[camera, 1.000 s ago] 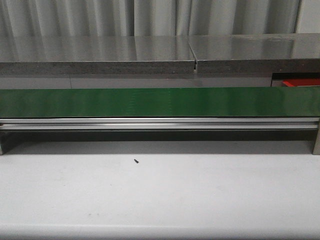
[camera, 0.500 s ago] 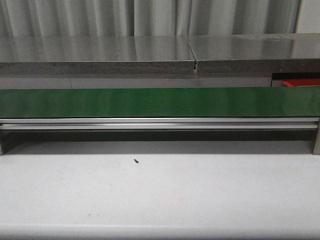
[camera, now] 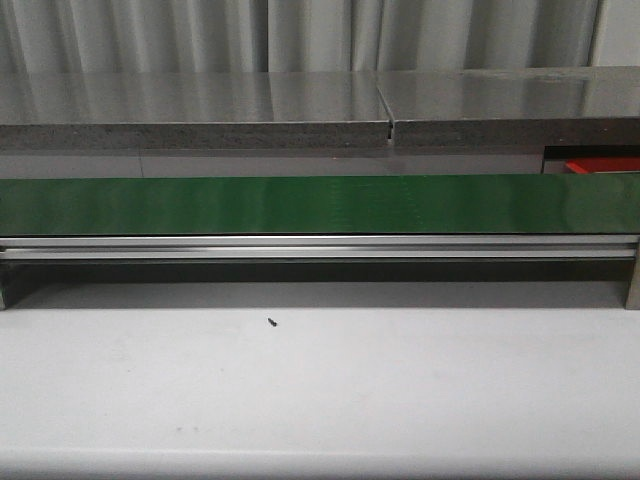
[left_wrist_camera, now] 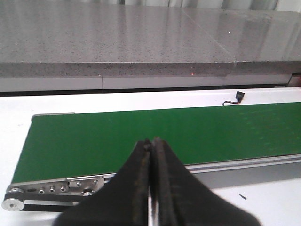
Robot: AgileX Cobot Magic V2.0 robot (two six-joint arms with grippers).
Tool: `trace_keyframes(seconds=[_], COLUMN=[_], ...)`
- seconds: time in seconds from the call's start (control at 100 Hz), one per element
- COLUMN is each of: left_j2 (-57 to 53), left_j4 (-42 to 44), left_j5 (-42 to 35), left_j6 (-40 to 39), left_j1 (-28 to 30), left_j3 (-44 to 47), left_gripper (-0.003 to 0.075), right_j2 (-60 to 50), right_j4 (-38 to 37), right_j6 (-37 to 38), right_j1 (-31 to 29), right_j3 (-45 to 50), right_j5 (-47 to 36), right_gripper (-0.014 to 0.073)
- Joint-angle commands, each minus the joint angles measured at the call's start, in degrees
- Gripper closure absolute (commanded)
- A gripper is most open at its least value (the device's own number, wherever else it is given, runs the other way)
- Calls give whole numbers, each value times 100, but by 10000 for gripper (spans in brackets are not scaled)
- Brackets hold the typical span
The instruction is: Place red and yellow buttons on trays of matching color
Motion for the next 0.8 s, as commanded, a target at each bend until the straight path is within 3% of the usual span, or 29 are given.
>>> trace_keyframes(seconds=[0.0,0.14,0.21,0.47,0.54,0.79], left_j2=[-140,-448,-598,-1237,-1486,-2565], left_j4=[145,700,1289,4642,5341,5665], left_j5=[-368,-867,-1101,-1984,-2230,-2671], left_j6=[-3,-157,-710,-4451,-5156,-5420], left_j1=[-144,-445,-568,-820,-820,-820], left_j3=[-148,-87,23,879,1184,2249], left_gripper=[739,739,739,739,739,739], right_j2=[-101,-101,-101,-101,-101,-101], right_j4=[-60,-60,-60,-60,-60,-60], right_j6=[0,0,0,0,0,0], right_j1=[11,11,11,11,11,11], right_j3=[-3,-3,-3,-3,-3,-3], right_j5=[-472,-472,-472,-472,-472,-472], right_gripper=[661,661,661,661,661,661])
